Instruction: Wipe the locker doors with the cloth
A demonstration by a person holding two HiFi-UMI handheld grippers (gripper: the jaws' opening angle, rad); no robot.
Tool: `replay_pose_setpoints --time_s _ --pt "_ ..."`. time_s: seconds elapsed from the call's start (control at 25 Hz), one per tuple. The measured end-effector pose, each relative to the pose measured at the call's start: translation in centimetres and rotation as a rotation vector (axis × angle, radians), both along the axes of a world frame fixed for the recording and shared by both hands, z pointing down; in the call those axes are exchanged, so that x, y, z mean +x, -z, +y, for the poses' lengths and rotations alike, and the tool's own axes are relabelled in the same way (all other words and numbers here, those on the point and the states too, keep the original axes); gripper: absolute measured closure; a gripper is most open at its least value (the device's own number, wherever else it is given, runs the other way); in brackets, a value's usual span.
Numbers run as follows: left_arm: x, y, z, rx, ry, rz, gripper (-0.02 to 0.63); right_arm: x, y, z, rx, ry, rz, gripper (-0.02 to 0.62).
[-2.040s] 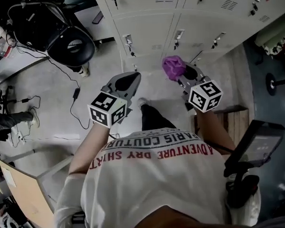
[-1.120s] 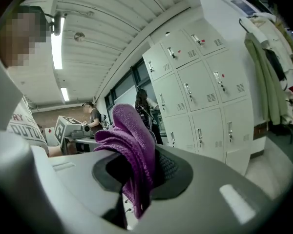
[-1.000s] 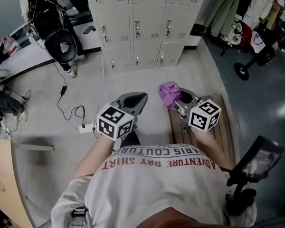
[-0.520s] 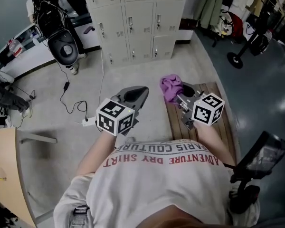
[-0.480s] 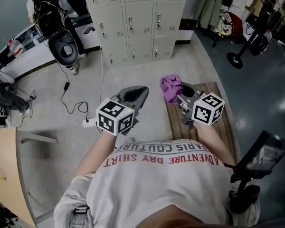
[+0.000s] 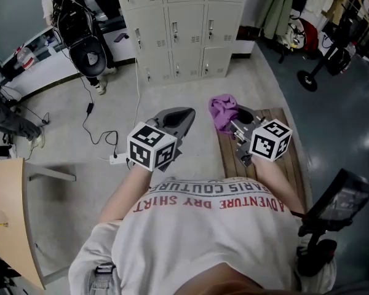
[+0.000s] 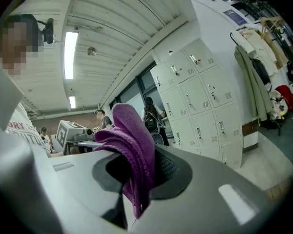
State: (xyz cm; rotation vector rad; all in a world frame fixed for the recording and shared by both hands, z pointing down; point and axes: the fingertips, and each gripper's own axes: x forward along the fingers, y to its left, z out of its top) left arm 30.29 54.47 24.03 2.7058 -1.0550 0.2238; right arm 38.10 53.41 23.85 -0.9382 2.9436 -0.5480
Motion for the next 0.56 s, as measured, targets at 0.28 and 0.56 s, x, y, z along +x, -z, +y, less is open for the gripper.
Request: replay_pose_setpoints --time_s 0.28,0.56 --pt "1.0 -0.1 0.2 0.003 0.0 -0.01 0.603 1.0 0.3 0.1 0.013 -0.015 -0.023 0.523" --pt "2.1 -0.4 1.0 0.004 -0.012 -0.015 0.604 1.9 0.3 0.9 0.026 -0.025 -0.028 0.523"
